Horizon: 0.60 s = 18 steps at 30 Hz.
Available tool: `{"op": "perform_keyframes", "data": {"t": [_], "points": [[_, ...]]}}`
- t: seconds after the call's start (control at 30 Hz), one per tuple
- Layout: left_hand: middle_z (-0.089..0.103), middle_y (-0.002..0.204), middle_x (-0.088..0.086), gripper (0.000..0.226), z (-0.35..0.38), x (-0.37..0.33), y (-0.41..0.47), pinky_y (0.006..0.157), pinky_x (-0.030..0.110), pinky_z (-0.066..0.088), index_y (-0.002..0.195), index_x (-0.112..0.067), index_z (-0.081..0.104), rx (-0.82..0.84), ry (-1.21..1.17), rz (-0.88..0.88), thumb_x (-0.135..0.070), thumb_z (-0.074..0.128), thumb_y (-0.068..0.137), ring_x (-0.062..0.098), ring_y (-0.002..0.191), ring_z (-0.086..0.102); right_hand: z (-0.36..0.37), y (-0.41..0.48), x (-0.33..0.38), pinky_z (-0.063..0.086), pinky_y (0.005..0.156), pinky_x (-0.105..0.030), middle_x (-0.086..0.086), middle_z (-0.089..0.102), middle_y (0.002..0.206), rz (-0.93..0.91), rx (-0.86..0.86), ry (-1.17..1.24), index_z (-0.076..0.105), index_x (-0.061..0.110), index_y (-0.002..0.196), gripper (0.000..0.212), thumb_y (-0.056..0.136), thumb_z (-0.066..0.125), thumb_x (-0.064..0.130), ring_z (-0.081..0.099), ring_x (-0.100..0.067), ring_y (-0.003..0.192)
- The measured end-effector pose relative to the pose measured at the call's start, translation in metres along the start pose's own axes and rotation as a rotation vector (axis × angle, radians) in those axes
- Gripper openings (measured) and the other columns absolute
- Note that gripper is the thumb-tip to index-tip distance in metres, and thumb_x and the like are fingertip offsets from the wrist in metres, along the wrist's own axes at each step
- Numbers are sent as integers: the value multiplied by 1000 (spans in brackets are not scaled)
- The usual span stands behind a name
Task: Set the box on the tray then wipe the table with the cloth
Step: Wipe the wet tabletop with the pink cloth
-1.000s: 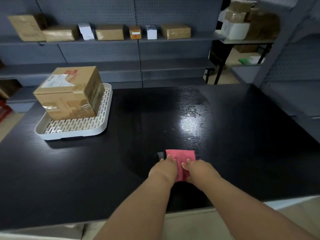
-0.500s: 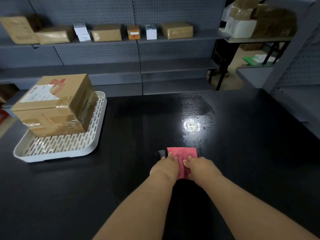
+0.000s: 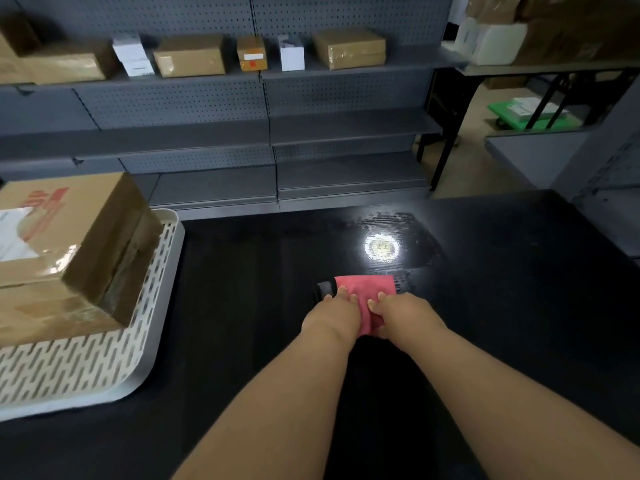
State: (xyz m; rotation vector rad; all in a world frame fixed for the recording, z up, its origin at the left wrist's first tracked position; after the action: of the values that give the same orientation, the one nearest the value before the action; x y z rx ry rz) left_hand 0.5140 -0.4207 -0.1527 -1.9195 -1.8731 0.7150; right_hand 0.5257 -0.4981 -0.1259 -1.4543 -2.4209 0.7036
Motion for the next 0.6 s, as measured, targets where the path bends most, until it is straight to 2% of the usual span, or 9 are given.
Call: {"op": "perform_keyframes", "data": {"t": [0.2,0.37,0.6], "points": [[-5,163,7,65,-39,13,55,116,46,26,155,-9,4,-2,-22,-2,-5,39,100,33,150,12,-31,57,-20,41,109,-36,-3,34,155,42,20,1,26,24,151,55,99,44,32,44,-25,135],[-6,163,8,68,-70,22,101,118,47,24,155,-9,3,6,-19,-3,2,40,99,33,150,9,-57,101,-37,41,109,-37,-7,42,150,75,-8,37,35,20,148,50,101,41,34,46,-27,133],[-8,163,10,65,-106,35,149,118,48,23,155,-8,2,23,7,-5,-2,37,100,35,150,9,-86,151,-54,37,112,-36,-4,32,156,108,31,46,23,22,152,54,101,40,33,39,-28,138]]}}
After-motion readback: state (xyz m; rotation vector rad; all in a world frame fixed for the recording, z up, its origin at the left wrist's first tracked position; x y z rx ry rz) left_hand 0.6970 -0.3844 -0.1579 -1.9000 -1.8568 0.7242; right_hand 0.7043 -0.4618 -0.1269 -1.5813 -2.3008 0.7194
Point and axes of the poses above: each hand's wrist, its own y-axis towards the middle knuckle, its own z-axis out of the palm, x = y × z, the point moved 8 cm from there along y, towards the middle knuckle
